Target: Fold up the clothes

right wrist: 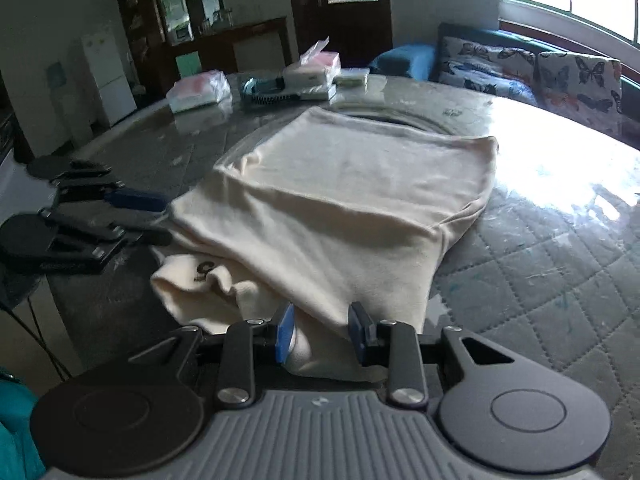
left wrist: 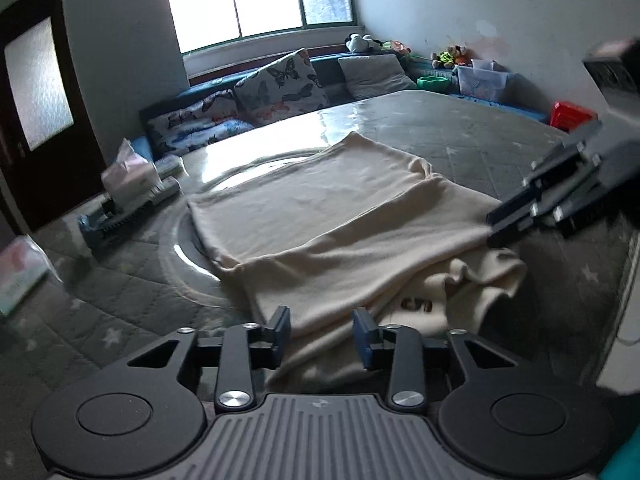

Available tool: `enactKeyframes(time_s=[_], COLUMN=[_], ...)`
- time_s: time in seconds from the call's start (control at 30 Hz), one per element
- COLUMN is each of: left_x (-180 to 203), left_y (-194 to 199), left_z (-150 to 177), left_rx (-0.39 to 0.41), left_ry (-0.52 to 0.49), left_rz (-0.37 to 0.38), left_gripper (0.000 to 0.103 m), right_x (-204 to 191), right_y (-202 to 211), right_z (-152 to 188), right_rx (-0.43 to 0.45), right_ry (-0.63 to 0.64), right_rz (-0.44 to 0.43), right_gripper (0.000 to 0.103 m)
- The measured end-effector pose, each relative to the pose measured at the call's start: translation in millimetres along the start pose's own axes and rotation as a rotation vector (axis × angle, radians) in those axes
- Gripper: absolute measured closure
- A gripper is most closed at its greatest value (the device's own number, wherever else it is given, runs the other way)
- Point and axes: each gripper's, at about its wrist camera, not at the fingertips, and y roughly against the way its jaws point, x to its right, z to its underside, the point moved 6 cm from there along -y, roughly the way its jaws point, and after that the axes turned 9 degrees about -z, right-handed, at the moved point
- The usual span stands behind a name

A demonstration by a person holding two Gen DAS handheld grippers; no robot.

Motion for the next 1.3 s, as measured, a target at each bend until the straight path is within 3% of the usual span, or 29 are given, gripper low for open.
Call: enactKeyframes(time_s=[0.27,0.6,0.67,0.83,0.9,1.0,1.1,1.23,1.3], left_x=[22,36,39,49,51,49,38,21,15], left_y=[17,13,10,6,5,4,6,0,-6], left_z=[18,23,23,22,20,15,0,-21,-28], left_rx=[0.028,0.062,0.060,0.094,0.105,0.124,0.140,0.138,0.131], left_ry=[-0.145,-0.219,-0.220,-0.252,-0.248,-0.224,-0.156,-0.055,-0.022], left_rz=[0.003,0.014,0.025,0.045,0.058,0.058,0.065,0.079,0.087], left_gripper=[0.060,0.060,0.060,0.064,0.077,0.090,0.092,0.093,0.093], right_x=[-2,9,7,-1,-5,-15,-23,-32,-36], right_y=[5,20,23,20,21,27,29,20,8], right_z=[12,13,10,15,17,19,22,25,23], right_rx=[-0.019,0.004,0.012,-0.019,-0.026,-0.035,-0.046,-0.052,-0.038], right_ry=[-0.009,-0.031,-0.013,0.046,0.075,0.167,0.255,0.343,0.396], right_rz=[-0.014,0.037,0.047,0.053,0.057,0.073,0.078,0.070,0.086], right_gripper=[0.073,0.072,0.063,0.063,0.062,0.050,0.048,0.036,0.036])
